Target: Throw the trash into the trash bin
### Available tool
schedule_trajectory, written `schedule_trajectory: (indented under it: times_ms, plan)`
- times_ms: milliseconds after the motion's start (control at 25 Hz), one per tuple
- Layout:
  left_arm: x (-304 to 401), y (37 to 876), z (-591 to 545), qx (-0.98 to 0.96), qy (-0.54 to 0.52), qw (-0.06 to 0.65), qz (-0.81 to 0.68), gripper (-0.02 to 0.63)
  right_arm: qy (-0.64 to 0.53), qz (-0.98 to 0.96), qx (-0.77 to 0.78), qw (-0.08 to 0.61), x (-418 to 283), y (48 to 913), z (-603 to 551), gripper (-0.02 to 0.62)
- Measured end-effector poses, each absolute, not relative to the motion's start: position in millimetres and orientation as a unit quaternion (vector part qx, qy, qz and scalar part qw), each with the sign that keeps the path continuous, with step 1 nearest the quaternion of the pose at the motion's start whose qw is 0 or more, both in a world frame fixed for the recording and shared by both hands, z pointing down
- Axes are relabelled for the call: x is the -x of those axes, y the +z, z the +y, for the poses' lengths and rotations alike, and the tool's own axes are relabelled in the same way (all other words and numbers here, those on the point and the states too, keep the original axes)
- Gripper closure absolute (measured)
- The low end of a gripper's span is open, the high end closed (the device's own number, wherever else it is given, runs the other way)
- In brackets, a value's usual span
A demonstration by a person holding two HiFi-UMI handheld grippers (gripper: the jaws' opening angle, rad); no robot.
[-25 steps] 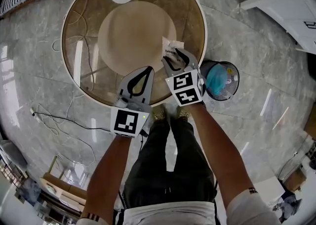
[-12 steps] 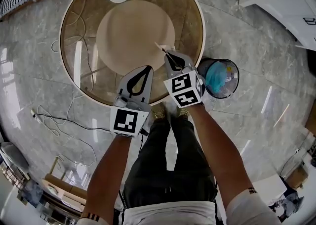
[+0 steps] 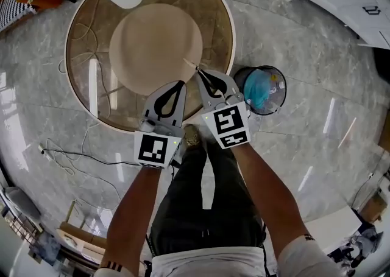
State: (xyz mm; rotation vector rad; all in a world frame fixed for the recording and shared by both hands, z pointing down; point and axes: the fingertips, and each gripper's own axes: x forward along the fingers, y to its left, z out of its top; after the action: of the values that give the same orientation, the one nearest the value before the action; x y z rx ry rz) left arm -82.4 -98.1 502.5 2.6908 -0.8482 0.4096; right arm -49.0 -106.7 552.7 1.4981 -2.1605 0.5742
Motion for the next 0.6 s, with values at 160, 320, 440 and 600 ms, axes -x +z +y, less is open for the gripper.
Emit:
schedule_trajectory:
  times_ms: [160,320,440,600]
  plan:
    - [61,498,-84,-0.939,0.142,0.142,-0.280,0.606,0.210,-0.776,-0.562,0.194,31,533,-88,0.592]
    - [36,494,-66,-0.945,0.139,0.138,-0.262,0.606,0.210,-0.766,-0.581,0.179,6,520,-62,0.592]
    - [15,489,-51,-0.951,0.138,0.133,-0.242,0.606,0.213,-0.750,-0.601,0.174,-20,516,-41,0.592]
    - [-13,485,-32,-0.956,0.140,0.135,-0.218,0.606,0.219,-0.728,-0.626,0.173,-57,515,-15,0.592]
